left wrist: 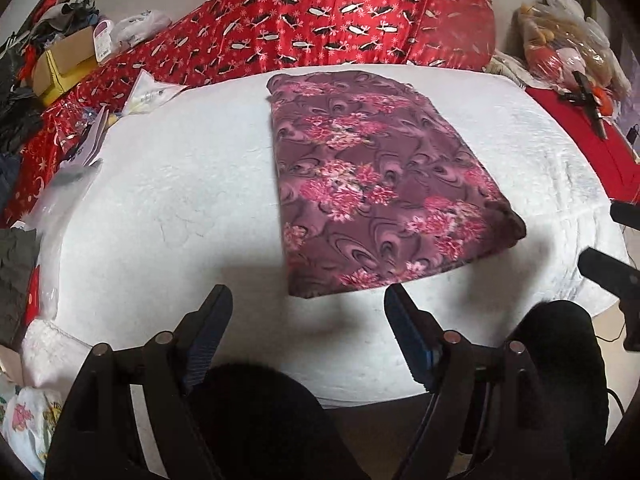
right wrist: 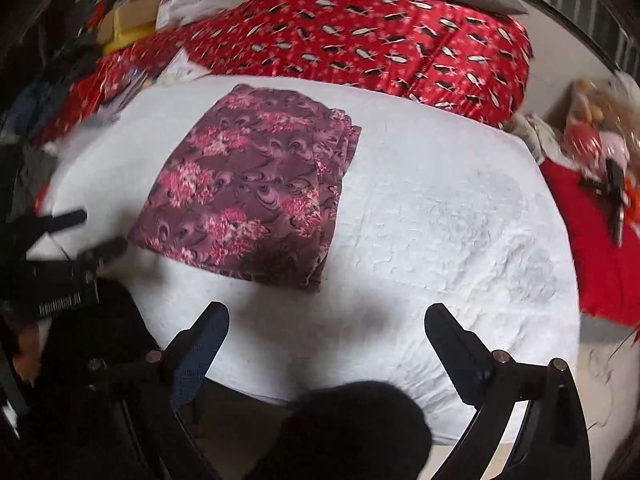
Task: Fold small clothes
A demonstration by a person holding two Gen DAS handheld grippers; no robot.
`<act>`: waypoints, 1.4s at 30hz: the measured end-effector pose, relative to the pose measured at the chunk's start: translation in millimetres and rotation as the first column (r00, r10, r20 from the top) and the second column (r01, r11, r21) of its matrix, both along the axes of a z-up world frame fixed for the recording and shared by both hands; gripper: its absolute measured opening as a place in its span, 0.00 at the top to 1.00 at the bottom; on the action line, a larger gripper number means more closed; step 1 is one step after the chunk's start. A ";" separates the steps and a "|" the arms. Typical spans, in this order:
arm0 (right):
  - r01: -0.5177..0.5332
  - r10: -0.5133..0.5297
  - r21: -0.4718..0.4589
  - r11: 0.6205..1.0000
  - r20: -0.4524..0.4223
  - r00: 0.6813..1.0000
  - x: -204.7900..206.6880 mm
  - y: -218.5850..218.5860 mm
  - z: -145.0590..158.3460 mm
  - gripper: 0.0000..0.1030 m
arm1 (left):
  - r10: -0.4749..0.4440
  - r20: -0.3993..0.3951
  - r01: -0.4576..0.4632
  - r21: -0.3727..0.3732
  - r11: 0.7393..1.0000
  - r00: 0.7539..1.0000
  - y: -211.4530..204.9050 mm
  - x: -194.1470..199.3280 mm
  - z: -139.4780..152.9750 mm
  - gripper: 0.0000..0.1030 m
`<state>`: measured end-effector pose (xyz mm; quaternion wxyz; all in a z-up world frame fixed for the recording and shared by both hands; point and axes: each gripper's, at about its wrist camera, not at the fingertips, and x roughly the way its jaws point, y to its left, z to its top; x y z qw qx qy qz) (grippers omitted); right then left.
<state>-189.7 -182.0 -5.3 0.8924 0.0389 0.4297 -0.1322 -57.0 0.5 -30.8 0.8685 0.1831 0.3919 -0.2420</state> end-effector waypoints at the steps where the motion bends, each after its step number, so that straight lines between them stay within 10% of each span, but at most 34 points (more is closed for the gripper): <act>1: 0.009 -0.009 0.001 1.000 0.010 1.000 -1.0 0.3 0.5 0.03 | 0.000 0.006 0.000 0.000 1.000 1.000 -0.1 -3.9 0.5 0.21; 42: 0.107 -0.101 -0.026 0.994 0.170 0.980 -41.1 -13.4 30.4 0.00 | -0.059 0.078 0.069 -0.125 0.990 0.995 -10.7 -46.1 37.8 0.20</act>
